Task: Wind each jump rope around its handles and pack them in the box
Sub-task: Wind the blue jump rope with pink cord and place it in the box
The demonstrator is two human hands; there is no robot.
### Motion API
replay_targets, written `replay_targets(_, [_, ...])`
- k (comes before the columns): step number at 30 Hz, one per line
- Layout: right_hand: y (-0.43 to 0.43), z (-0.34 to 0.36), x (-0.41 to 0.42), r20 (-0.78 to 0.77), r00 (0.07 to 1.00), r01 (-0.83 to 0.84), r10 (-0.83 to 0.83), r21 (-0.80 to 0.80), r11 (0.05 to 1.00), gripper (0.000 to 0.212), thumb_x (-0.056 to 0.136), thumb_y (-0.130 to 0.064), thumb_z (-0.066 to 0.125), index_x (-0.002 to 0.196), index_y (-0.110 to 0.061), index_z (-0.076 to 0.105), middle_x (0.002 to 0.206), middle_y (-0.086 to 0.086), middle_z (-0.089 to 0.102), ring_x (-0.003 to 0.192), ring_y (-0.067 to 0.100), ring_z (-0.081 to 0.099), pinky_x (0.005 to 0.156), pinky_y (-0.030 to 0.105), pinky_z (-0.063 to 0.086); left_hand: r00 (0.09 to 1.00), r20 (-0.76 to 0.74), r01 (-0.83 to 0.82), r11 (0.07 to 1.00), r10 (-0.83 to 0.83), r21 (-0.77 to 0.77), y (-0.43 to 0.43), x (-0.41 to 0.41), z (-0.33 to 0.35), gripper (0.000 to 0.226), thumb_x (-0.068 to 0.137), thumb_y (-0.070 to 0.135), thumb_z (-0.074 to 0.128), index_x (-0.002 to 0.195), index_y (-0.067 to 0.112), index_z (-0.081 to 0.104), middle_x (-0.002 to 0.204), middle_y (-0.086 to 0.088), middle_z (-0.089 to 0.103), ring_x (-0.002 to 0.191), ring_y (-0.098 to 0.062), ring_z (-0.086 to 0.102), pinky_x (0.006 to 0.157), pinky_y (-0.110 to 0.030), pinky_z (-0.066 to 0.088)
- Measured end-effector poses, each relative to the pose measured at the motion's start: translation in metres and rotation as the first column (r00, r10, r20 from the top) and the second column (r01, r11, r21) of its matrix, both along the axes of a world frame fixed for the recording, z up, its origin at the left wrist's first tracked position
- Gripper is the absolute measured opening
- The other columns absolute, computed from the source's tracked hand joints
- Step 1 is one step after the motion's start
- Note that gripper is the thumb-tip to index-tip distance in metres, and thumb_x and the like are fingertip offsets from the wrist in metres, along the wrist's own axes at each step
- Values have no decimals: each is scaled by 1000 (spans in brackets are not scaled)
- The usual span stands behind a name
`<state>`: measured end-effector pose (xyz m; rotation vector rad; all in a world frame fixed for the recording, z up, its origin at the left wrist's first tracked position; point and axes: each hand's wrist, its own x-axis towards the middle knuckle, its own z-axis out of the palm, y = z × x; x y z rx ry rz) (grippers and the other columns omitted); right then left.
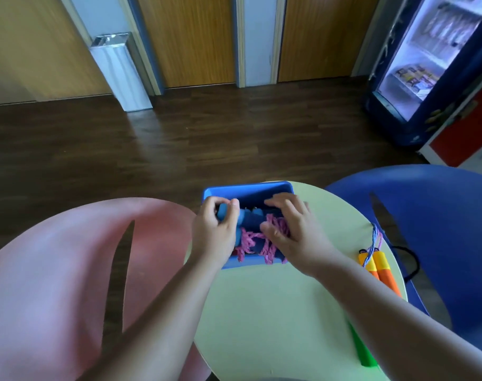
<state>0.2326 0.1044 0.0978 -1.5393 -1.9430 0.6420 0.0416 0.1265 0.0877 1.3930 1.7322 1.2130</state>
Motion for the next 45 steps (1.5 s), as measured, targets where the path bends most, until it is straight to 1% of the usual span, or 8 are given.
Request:
replay_targets(4, [21,27,-17,149,981,-106,124,-121,987,75,81,-58,76,145,-30,49,127,-4,62,115,18,58,94,34,49,984,-76,157,986,-161,-65,35,-6,13,21,94,45,68,86,26,64,80,12,67,73,2,60,66,-19,45])
replay_targets(10, [45,33,-50,351,935,15,52,-185,983,86,76,-61,79,145,-25,42,112,-2,66,92,17,62,74,33,51,971,120,232,924,-205,-304,77,-18,15,28,91,55,68,86,27,68,84,2,70,74,-26,71,56,-42,61])
replay_targets(14, [55,14,-61,350,935,143,-46,-257,956,80,78,-57,76,141,-21,42,100,-3,62,84,18,62,67,34,52,964,129,265,898,-234,-350,85,-30,9,35,91,64,58,111,37,66,107,6,67,91,-21,71,78,-49,64])
replay_targets(20, [63,-24,-41,447,856,435,-259,-355,827,57,82,-53,71,113,-12,48,88,2,59,72,20,56,52,32,40,838,-469,117,932,-277,-342,69,-53,-28,49,99,41,57,144,23,48,138,-13,46,128,-36,47,104,-44,43])
replay_targets(23, [65,-40,-41,495,831,451,-255,-330,829,65,92,-48,64,134,-7,38,106,11,64,90,31,62,59,33,38,669,-670,190,946,-320,-261,48,-48,-52,56,98,30,57,149,13,42,146,-16,39,132,-40,40,99,-49,44])
replay_targets(28, [77,-61,-51,604,769,474,-210,-316,822,77,101,-36,58,157,-8,13,134,21,53,116,37,62,80,40,50,690,-632,248,935,-353,-252,33,-50,-80,65,96,31,63,152,9,39,165,-18,22,146,-39,28,114,-51,38])
replay_targets(37, [60,-68,-48,614,780,323,-117,-235,917,52,106,-44,43,150,-19,34,140,9,43,121,35,46,86,44,48,794,-410,424,892,-450,-157,27,-71,-98,96,95,37,70,165,14,10,174,-8,-6,161,-20,-4,127,-32,7])
replay_targets(45, [67,-74,-46,719,692,177,64,-255,951,45,96,-17,58,139,-24,51,126,3,51,108,29,47,86,37,44,768,-428,459,875,-477,-150,29,-74,-104,92,95,35,70,164,9,14,173,-11,-7,161,-24,-1,128,-39,14])
